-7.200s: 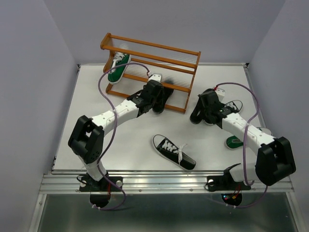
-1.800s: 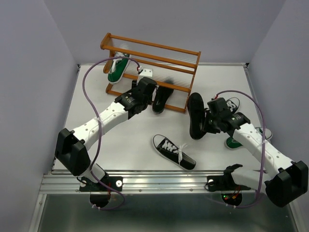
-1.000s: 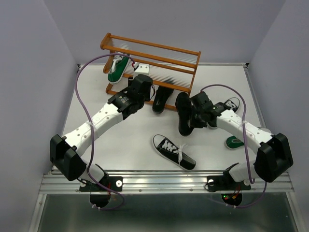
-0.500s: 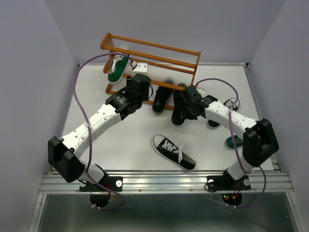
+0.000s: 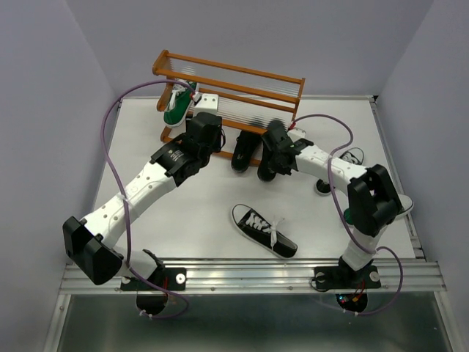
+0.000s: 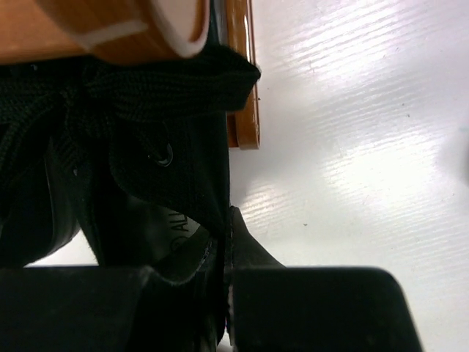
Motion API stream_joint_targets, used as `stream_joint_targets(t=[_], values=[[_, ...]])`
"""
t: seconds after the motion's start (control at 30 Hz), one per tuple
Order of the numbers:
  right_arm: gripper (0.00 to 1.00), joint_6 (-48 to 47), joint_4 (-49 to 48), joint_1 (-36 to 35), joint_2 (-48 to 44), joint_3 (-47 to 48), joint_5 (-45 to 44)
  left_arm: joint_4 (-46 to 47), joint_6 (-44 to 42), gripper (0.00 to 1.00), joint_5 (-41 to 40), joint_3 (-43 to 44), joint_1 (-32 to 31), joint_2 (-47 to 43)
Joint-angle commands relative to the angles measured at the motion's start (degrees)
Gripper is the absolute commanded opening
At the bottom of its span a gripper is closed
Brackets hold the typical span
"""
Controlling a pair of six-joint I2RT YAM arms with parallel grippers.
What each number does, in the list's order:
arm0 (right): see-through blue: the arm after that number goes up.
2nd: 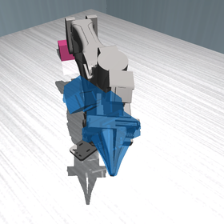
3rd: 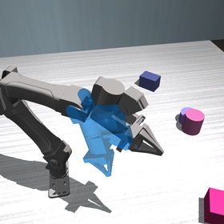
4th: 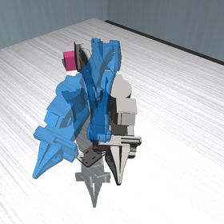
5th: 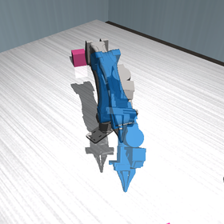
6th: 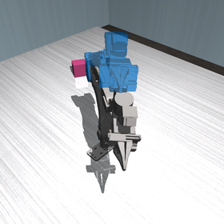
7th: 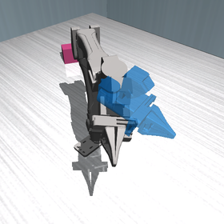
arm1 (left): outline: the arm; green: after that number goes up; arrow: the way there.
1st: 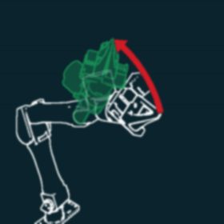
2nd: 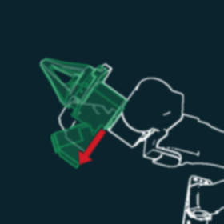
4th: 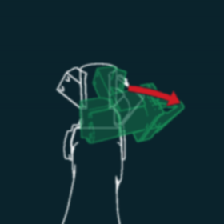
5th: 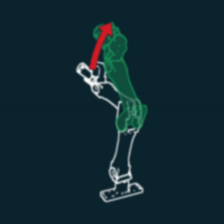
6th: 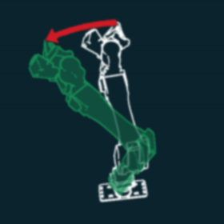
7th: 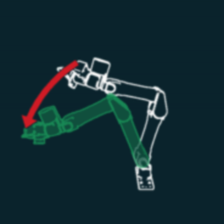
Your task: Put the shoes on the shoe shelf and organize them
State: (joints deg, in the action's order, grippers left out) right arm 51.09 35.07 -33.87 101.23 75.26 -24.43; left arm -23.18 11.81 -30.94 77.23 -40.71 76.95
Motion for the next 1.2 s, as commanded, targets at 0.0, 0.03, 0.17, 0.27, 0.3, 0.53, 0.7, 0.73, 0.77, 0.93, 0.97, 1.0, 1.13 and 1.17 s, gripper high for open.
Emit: stream_joint_targets(t=[0.0, 0.03, 0.17, 0.27, 0.3, 0.53, 0.7, 0.73, 0.77, 0.93, 0.97, 1.0, 1.13, 1.17], values=[[0.01, 2.3, -5.1, -0.5, 1.2, 5.4, -7.7, 0.7, -1.3, 0.55, -1.1, -1.1, 0.4, -2.2], [0.01, 2.3, -5.0, -0.5, 1.7, 5.9, -8.0, 0.6, -1.3, 0.55, -1.1, -1.1, 0.4, -2.2], [0.01, 2.4, -4.6, -0.5, 3.7, 7.6, -9.9, 0.5, -1.4, 0.55, -1.2, -1.1, 0.4, -2.4], [0.01, 2.8, -4.6, -0.5, 4.9, 8.2, -10.5, 0.3, -1.4, 0.55, -1.4, -1.1, 0.5, -2.5], [0.01, 2.8, -4.6, -0.5, 5.1, 8.6, -10.6, 0.3, -1.4, 0.55, -1.5, -1.0, 0.5, -2.5], [0.47, 2.2, -5.1, -0.5, 4.5, 7.7, -9.6, 0.2, -1.2, 0.55, -1.1, -1.5, 0.5, -2.7], [0.53, 0.2, -7.1, -0.5, 1.6, 5.9, -7.1, 0.8, 0.8, 0.55, 2.8, -2.8, 0.5, -2.4], [0.54, 0.1, -7.3, -0.5, 1.2, 5.6, -6.9, 0.9, 1.3, 0.55, 2.8, -3.2, 0.5, -2.5], [0.54, -0.3, -7.5, -1.0, 0.6, 4.6, -6.3, 1.4, 1.7, 0.55, 4.6, -3.6, 0.5, -2.6], [0.54, -0.7, -8.4, -1.6, -4.7, 0.9, -4.2, 2.0, 3.7, 0.55, 7.3, -5.7, 0.5, -2.0], [0.55, -1.1, -8.6, -1.6, -5.4, 0.3, -3.9, 2.0, 3.7, 0.55, 7.6, -5.8, 0.5, -1.7], [0.61, -1.7, -8.8, -2.2, -6.1, -0.7, -3.3, 2.1, 3.7, 0.55, 7.8, -5.8, 0.5, -1.6], [0.66, -3.0, -8.9, -2.8, -10.1, -4.1, -1.9, 2.0, 3.2, 0.55, 7.2, -5.3, 0.5, -1.4], [0.71, -3.5, -8.9, -2.8, -12.0, -4.9, -0.9, 2.1, 2.9, 0.55, 6.9, -5.2, 0.5, -1.3]])
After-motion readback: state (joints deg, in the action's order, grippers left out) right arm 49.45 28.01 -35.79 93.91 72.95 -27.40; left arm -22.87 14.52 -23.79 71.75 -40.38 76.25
